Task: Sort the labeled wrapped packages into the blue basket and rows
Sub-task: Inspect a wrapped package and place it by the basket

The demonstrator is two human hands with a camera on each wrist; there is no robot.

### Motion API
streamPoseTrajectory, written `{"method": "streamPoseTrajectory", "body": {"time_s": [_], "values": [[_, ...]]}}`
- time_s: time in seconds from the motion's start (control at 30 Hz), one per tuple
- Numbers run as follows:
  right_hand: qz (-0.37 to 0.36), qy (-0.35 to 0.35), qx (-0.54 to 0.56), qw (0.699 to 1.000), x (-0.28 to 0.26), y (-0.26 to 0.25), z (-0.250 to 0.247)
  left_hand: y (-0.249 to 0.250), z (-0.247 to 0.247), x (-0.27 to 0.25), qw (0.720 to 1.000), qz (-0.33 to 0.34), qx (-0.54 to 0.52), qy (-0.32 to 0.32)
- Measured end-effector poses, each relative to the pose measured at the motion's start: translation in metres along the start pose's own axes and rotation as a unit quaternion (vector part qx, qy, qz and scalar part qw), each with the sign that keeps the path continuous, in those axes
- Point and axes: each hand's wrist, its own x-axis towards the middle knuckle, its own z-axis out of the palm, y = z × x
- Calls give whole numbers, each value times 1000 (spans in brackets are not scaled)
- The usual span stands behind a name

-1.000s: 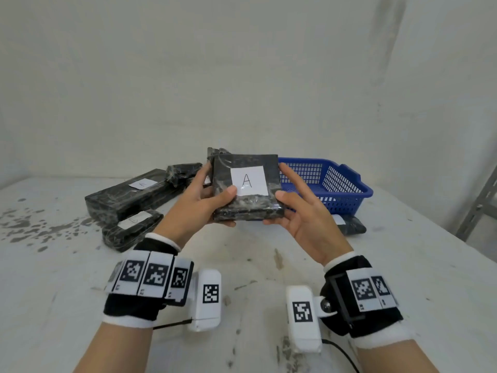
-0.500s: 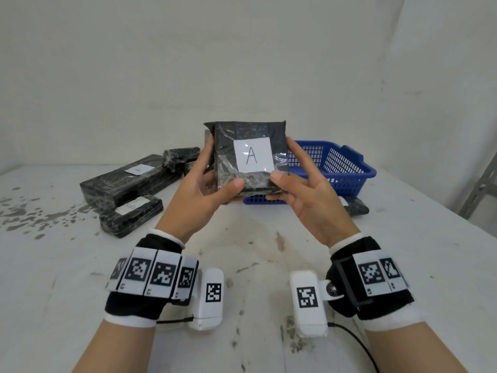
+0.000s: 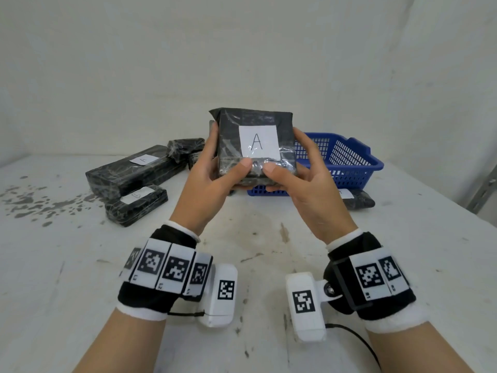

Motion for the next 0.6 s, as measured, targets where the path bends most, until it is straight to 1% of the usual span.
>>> {"method": "streamPoseTrajectory", "body": {"time_s": [0.23,0.5,0.6], "values": [[2,15,26,1000,-1,0,5,12,2,-4,1000,11,3,18],[-2,3,64,998,0,-3,1,18,-2,-5,1000,14,9,7],[-6,0,64,998,0,-6,1,18,-3,-5,1000,15,1,13]]}}
